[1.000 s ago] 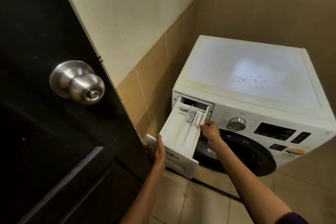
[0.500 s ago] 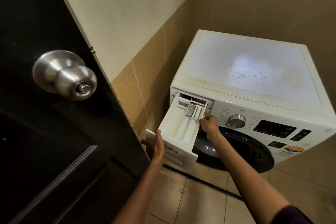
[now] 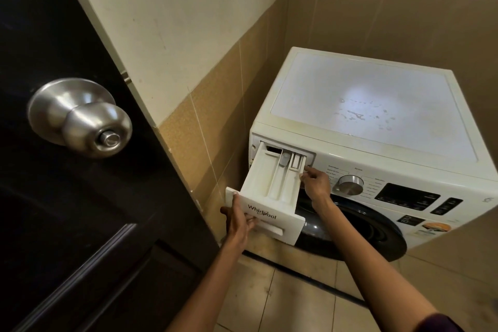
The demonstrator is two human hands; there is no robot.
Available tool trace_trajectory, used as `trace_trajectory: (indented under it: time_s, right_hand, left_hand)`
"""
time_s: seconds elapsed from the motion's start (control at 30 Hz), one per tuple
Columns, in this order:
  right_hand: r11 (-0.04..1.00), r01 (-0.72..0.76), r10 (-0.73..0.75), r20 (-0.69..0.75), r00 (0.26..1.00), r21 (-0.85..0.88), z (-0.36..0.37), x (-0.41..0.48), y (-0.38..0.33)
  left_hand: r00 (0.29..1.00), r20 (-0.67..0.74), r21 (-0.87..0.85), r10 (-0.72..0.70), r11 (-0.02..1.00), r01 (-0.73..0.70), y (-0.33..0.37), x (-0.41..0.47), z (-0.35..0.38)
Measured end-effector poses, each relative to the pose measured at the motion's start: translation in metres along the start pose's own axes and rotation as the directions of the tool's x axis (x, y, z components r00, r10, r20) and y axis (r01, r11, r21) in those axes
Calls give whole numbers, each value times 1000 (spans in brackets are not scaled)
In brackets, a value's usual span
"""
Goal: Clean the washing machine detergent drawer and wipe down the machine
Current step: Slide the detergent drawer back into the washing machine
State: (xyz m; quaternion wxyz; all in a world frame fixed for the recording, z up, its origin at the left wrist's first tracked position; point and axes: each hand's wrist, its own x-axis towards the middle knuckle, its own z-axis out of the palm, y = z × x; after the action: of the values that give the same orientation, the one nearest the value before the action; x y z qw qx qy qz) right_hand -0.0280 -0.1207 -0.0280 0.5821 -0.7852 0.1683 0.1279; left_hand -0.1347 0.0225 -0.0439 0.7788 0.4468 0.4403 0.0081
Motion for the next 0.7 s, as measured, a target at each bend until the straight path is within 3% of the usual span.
trace_trajectory:
  time_s: [0.17, 0.3, 0.47, 0.57, 0.7]
  right_hand:
    - [933, 198, -147, 185, 972, -301, -13, -21, -8]
    - [740, 395, -148, 442, 885, -544, -19, -43, -2]
    - [409, 530, -415, 366, 833, -743, -17, -44, 10]
    - [386, 542, -522, 308, 795, -746, -13, -44, 14]
    - [381, 516, -508, 293, 810, -767, -10, -46, 18]
  left_hand:
    - [999, 44, 44, 17, 999, -18, 8, 8, 12]
    - [998, 61, 38, 7, 999, -9, 14, 17, 19]
    - [997, 57, 85, -56, 995, 51, 12, 32, 17]
    - [985, 43, 46, -169, 985, 167, 16, 33, 19]
    - [973, 105, -40, -207, 976, 212, 15, 22, 27]
